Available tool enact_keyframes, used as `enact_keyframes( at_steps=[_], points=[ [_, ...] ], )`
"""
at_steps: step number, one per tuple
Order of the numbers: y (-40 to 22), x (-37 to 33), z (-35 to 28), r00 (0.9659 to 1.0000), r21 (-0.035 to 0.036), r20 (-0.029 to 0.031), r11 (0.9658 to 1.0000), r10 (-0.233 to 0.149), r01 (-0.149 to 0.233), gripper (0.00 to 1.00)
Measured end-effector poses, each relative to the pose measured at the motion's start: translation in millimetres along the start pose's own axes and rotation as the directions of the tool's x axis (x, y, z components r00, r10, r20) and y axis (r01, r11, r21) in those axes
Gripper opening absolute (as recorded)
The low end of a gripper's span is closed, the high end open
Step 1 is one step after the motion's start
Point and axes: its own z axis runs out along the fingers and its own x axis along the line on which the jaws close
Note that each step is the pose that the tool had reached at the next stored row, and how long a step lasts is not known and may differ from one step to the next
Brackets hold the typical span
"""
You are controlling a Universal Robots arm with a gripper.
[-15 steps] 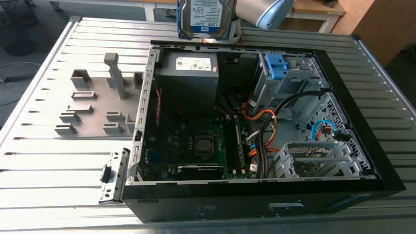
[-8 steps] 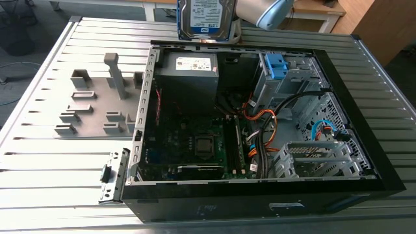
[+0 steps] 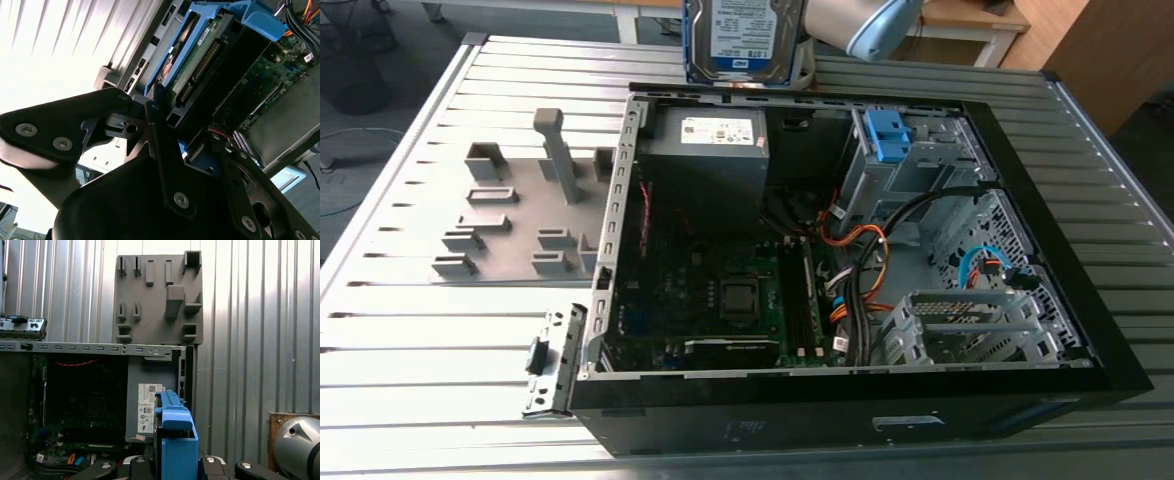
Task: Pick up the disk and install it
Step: 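Pick up the disk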
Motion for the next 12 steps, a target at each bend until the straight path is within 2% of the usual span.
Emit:
enact_keyframes(
  at_steps=[12],
  points=[
    [0.1, 4.8, 0.3, 1.0, 0.0001, 0.0, 1.0, 0.0, 0.0, 0.36]
  ],
)
